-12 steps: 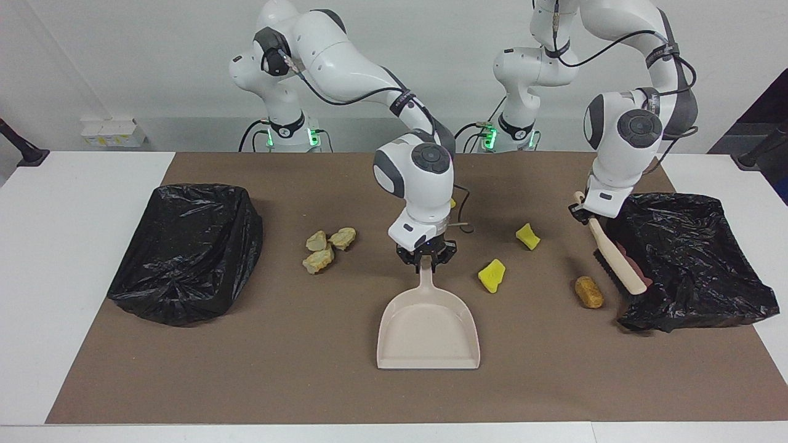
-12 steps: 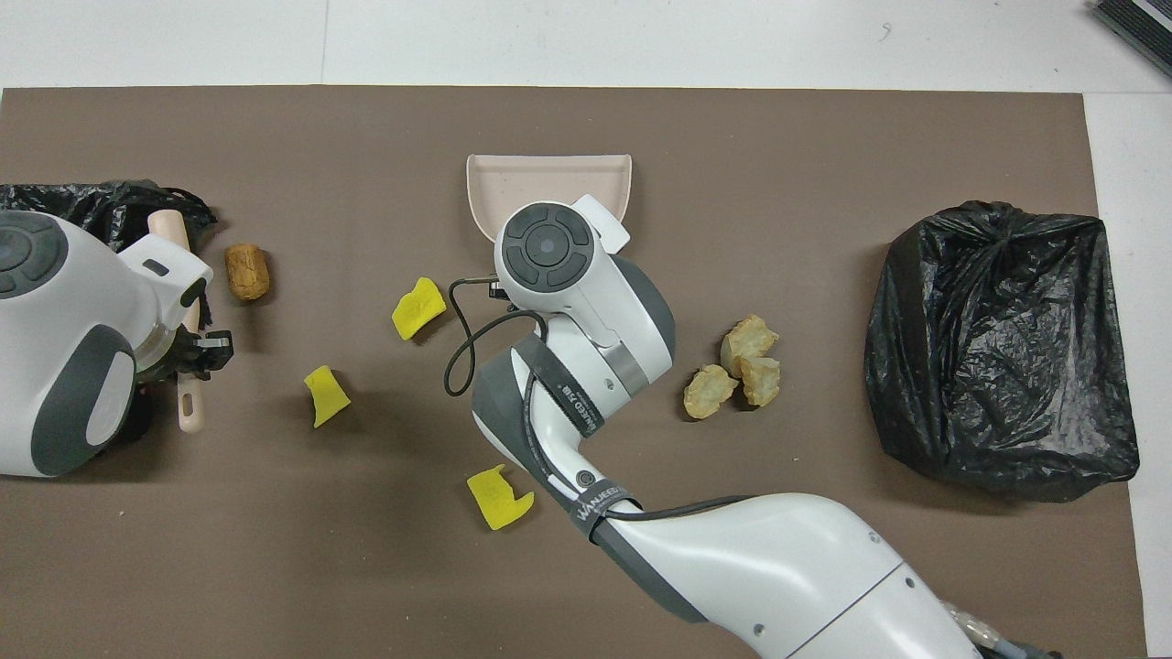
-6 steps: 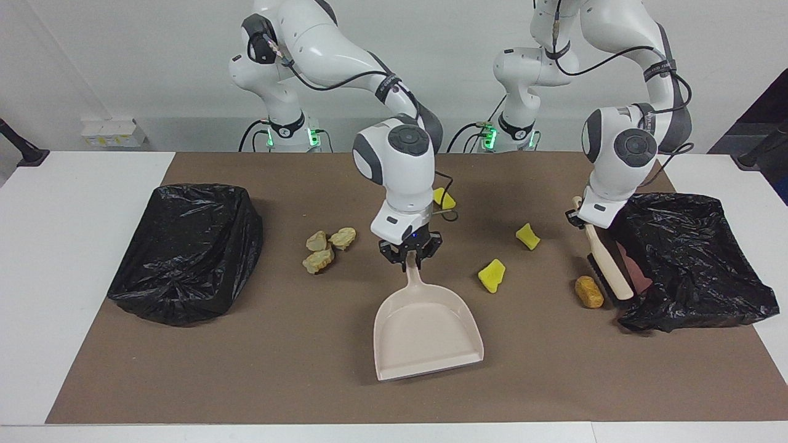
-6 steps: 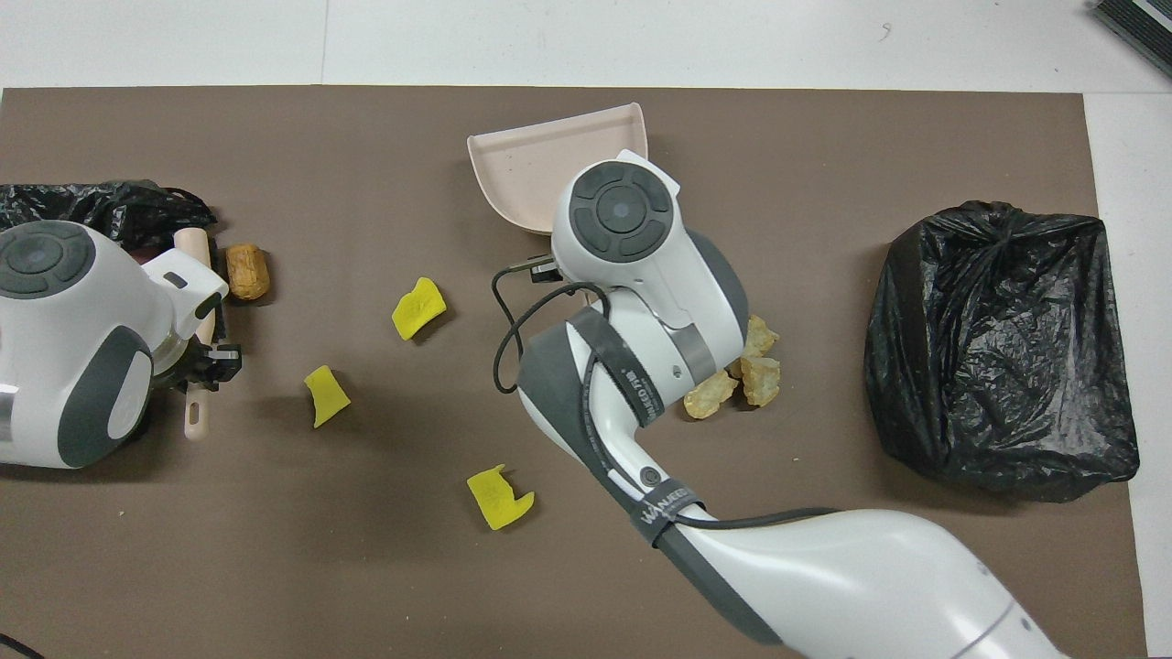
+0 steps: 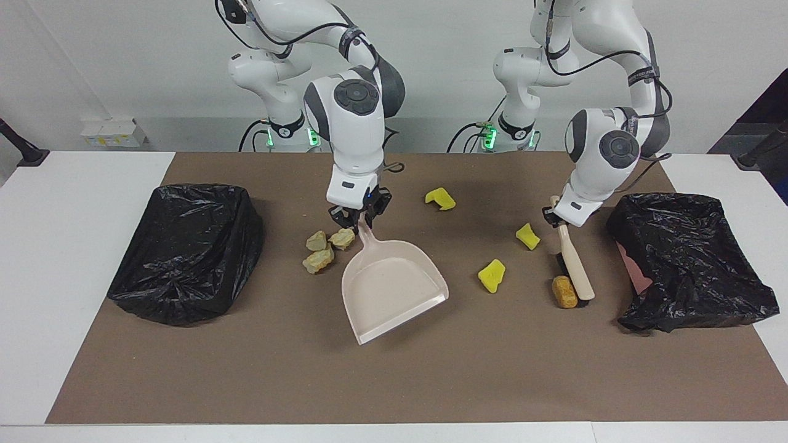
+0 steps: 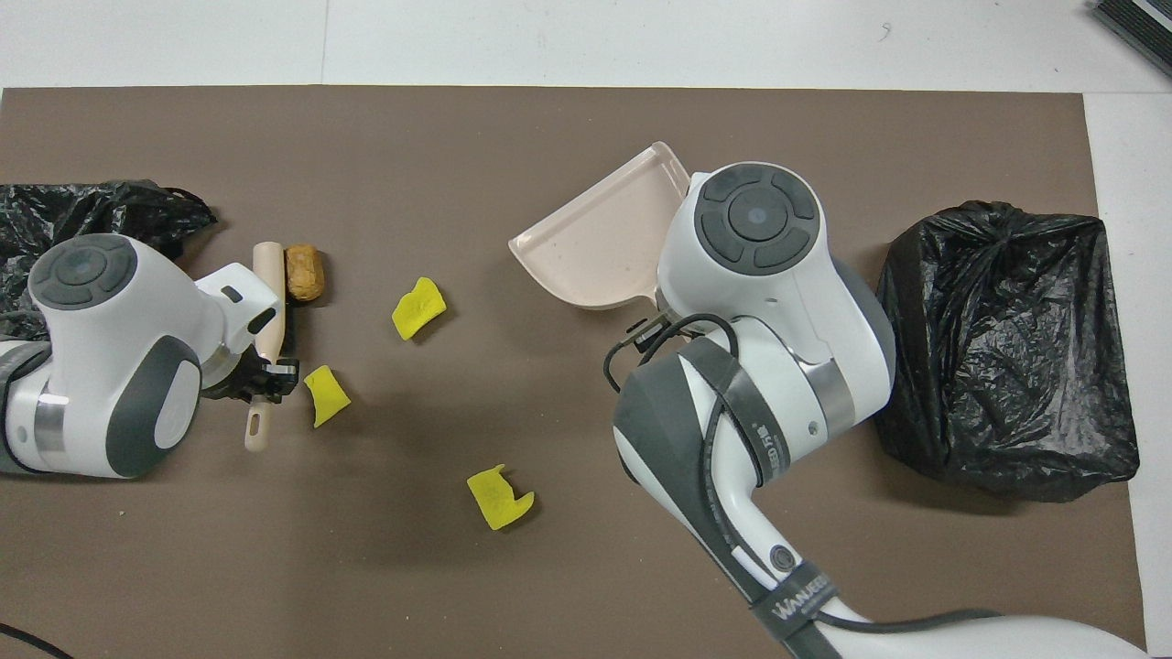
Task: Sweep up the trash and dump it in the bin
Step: 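Grasp the dustpan with the right gripper and place it near the sponges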
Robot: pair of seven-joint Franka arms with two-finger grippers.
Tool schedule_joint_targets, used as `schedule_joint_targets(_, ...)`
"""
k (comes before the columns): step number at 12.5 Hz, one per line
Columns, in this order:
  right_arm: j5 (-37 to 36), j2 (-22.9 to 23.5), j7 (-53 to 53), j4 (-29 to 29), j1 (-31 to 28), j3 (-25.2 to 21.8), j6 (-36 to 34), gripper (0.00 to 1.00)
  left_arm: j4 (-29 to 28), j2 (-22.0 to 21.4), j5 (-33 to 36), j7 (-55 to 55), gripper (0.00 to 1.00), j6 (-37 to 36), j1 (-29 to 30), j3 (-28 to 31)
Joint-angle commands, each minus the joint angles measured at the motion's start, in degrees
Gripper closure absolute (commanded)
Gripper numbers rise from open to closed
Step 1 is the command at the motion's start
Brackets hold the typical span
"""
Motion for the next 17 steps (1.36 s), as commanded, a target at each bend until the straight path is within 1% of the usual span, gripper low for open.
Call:
schedule_joint_targets(1,0.30,-4.77,-22.39,-9.14,-0.80,0.48,1.88,1.00,-2.07,-2.26,-2.04,2.61,1.00,0.74,-3.99,0.65)
schedule_joint_targets(2,1.95,-5.30,-26.85,-10.21,-0.71,0.31,1.71,1.00,-1.46,-2.18,-2.04,2.71,1.00,0.57,-5.22,0.65)
schedule_joint_targets(3,2.32,-5.30,-28.11,-10.39,-0.97,0.39,2.23,1.00,-0.50,-1.83,-2.04,2.53,1.00,0.22,-6.27,0.65)
schedule_joint_targets(4,2.32,-5.13,-32.48,-10.48,-1.06,0.30,3.36,1.00,1.08,-1.91,-2.04,2.44,1.00,-1.18,-6.37,0.65)
schedule_joint_targets(5,2.41,-4.52,-39.48,-11.09,-1.93,0.30,5.20,1.00,3.10,-2.52,-2.04,2.53,1.00,-4.67,-6.28,0.65)
schedule_joint_targets(6,2.41,-3.38,-43.38,-11.71,-2.20,0.39,7.92,1.00,5.03,-4.27,-2.04,2.62,1.00,-8.62,-5.94,0.82)
schedule_joint_targets(8,2.32,-1.71,-43.51,-12.85,-0.37,0.30,11.27,1.00,3.83,-7.96,-2.04,1.75,1.00,-14.70,-5.93,1.00)
schedule_joint_targets(9,2.14,-1.27,-43.51,-12.85,-0.10,0.30,12.15,1.00,1.73,-9.54,-2.04,0.87,1.00,-16.12,-5.76,1.09)
schedule_joint_targets(10,2.06,-0.39,-43.16,-12.85,0.16,0.30,12.60,1.00,-1.68,-11.56,-2.04,-0.97,1.00,-15.18,-5.67,1.09)
schedule_joint_targets(11,1.36,0.84,-41.15,-12.85,1.73,0.30,13.73,1.00,-5.11,-13.93,-1.96,-4.12,1.00,-14.56,-5.67,1.09)
schedule_joint_targets(13,1.27,1.37,-39.81,-12.77,2.10,0.30,14.53,1.00,-12.57,-19.02,-1.95,-14.47,1.00,-12.02,-5.76,1.00)
schedule_joint_targets(14,1.18,1.72,-40.34,-12.85,2.10,0.22,15.49,1.00,-15.57,-20.62,-1.95,-17.30,1.00,-10.79,-6.28,1.00)
schedule_joint_targets(15,0.65,3.03,-40.43,-12.85,2.19,0.30,16.98,1.00,-17.78,-19.76,-1.95,-22.12,1.00,-9.29,-6.72,0.74)
schedule_joint_targets(17,0.47,3.83,-40.43,-12.51,2.19,0.30,18.75,1.00,-22.35,-19.14,-1.95,-29.87,1.00,-1.93,-9.53,0.65)
